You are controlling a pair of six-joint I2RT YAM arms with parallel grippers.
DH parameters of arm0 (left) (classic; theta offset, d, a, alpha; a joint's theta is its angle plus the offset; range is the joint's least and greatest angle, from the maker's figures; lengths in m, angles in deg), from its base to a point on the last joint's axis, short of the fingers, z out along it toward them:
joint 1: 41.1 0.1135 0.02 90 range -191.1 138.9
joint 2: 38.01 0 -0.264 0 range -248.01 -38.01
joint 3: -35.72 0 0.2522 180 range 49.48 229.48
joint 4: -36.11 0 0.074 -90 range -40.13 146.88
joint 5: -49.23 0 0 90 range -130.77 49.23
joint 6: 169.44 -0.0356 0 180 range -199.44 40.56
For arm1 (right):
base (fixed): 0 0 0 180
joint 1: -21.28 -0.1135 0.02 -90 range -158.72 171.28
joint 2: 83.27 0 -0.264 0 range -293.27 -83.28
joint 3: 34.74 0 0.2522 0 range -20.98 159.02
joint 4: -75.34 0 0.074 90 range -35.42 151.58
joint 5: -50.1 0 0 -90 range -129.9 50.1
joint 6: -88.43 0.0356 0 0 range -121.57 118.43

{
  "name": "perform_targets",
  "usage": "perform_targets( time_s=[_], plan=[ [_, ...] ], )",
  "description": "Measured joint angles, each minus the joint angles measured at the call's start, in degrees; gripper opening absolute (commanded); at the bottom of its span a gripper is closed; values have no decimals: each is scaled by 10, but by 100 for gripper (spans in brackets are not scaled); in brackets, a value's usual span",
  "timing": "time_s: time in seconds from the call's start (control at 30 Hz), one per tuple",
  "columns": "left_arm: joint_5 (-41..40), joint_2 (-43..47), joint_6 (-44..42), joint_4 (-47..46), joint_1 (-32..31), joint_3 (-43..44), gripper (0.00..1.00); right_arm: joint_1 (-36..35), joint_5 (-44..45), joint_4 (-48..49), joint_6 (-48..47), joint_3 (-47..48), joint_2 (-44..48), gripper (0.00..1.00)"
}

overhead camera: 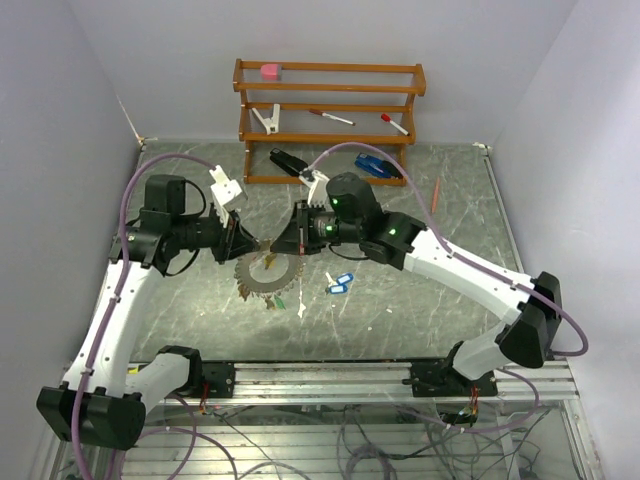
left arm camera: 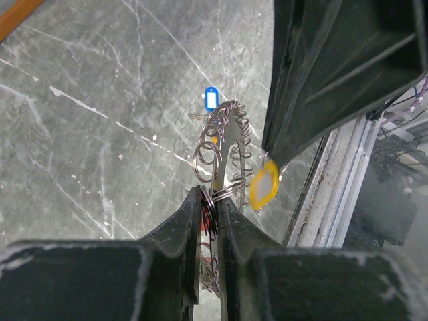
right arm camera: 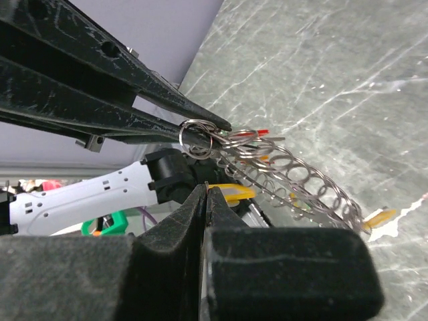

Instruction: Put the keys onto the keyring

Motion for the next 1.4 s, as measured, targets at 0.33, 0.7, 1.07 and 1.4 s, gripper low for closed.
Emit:
perform_targets(
  time_s=[0.33, 0.7, 1.07, 1.4],
  plan=[
    [13, 16, -2, 4, 0, 13, 7, -16, -5, 23, 24, 22, -27, 0],
    [17, 22, -13, 15, 3, 17, 7, -21, -6, 24, 28, 37, -31, 0],
    [22, 22, -17, 28, 3, 27, 7, -22, -7, 21, 28, 37, -31, 0],
    [32, 15, -19, 30, 4, 28, 7, -22, -4, 14, 31, 37, -29, 0]
  ],
)
